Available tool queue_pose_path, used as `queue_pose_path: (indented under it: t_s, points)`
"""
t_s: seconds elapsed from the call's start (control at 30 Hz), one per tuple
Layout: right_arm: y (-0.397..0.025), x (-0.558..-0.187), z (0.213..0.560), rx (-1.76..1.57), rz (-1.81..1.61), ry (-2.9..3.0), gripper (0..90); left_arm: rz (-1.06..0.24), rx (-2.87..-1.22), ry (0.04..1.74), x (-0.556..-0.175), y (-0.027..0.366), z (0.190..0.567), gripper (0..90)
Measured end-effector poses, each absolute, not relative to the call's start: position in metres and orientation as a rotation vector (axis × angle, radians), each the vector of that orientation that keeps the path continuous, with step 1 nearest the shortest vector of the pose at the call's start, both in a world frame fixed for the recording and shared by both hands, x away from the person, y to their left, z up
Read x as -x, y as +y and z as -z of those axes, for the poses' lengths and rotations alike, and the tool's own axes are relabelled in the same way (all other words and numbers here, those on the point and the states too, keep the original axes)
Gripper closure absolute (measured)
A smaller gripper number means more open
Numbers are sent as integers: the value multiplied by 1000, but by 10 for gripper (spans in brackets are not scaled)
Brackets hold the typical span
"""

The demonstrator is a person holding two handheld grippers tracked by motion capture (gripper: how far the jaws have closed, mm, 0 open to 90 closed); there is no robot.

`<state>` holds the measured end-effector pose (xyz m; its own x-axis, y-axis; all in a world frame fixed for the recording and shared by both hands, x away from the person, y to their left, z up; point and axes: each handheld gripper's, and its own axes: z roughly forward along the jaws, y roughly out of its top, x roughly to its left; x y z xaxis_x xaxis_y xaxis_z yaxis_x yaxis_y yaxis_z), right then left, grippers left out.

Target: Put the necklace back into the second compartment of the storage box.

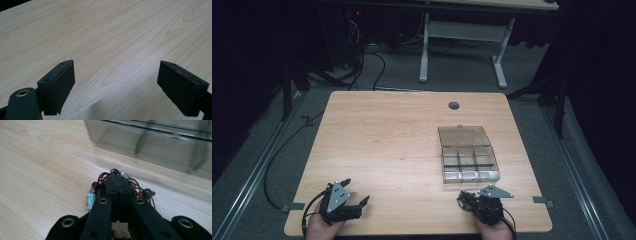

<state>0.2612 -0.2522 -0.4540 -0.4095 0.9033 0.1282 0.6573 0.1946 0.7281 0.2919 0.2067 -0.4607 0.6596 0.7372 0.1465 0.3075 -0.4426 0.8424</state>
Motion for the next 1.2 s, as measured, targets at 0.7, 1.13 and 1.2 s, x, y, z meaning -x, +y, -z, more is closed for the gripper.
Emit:
queue_pose_path:
  t_s: [0.7, 1.13, 1.2]
  points:
    - [-296, -247, 442, -1517, -1022, 2010, 867, -643, -2032, 806, -292, 207, 461, 151]
    - [-289, -240, 448, -1515, -988, 2066, 849, -638, -2040, 801, -292, 206, 461, 152]
    - [-289, -238, 441, -1513, -1032, 2036, 808, -636, -2045, 802, -292, 206, 461, 152]
